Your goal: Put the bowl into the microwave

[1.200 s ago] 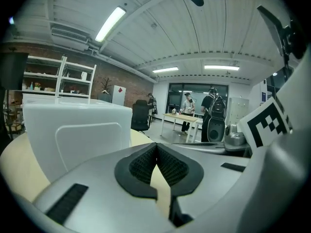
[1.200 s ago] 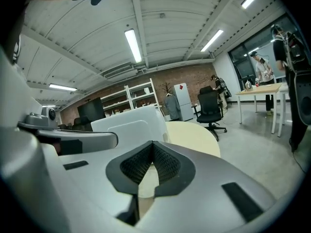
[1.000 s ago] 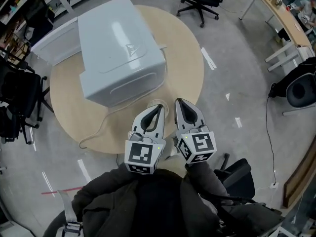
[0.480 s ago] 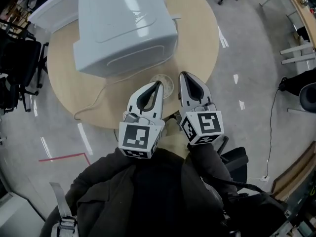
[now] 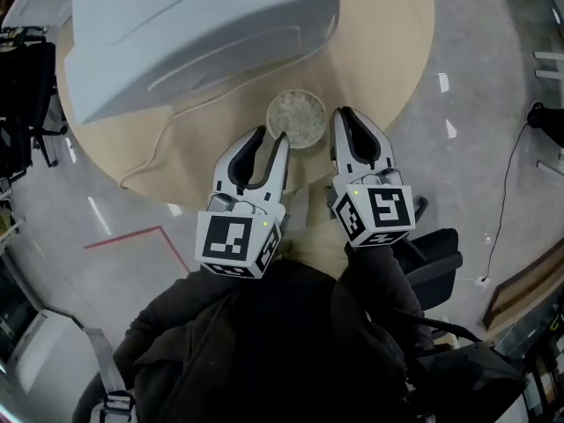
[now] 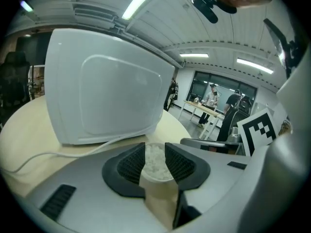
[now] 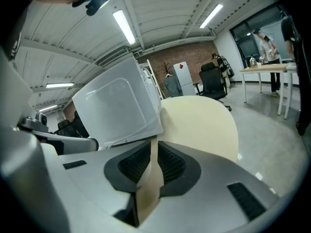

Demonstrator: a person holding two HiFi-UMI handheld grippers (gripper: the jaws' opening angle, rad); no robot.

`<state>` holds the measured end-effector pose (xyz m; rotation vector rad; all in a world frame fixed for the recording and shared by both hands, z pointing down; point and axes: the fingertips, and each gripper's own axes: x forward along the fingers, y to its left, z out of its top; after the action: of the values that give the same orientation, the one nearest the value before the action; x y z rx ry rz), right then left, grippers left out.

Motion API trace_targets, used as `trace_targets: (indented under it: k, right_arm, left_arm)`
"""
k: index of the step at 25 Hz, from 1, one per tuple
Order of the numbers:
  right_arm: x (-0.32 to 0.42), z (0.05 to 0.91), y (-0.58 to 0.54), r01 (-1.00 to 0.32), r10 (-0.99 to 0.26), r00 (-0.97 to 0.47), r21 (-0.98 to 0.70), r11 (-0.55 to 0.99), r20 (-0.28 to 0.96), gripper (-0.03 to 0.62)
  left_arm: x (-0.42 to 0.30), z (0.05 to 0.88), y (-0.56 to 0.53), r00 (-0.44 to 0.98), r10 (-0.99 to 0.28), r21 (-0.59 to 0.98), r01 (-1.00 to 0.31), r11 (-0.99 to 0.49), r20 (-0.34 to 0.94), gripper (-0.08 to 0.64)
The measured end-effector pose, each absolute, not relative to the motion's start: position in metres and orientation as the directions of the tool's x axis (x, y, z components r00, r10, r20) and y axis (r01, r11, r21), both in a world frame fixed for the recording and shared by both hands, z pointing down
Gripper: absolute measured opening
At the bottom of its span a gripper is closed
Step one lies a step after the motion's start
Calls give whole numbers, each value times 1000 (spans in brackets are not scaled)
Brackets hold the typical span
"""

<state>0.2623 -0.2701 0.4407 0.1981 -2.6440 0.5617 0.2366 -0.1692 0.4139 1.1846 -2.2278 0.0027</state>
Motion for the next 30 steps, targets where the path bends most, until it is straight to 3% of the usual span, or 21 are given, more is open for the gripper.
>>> trace_targets:
  k: [2, 22, 30]
  right_arm:
    - [261, 453, -265, -224, -37, -893, -371, 901, 449, 72]
    - [257, 471, -247, -164, 58, -878, -411, 897, 475, 72]
    - [256, 473, -251, -185, 52, -884, -450, 874, 464, 65]
  left_arm:
    - [228, 426, -163, -416, -748, 296, -733, 613, 517, 154]
    - [208, 478, -174, -371, -756, 391, -685, 615, 539, 162]
    - [208, 478, -182, -342, -796, 470, -665, 581, 499, 93]
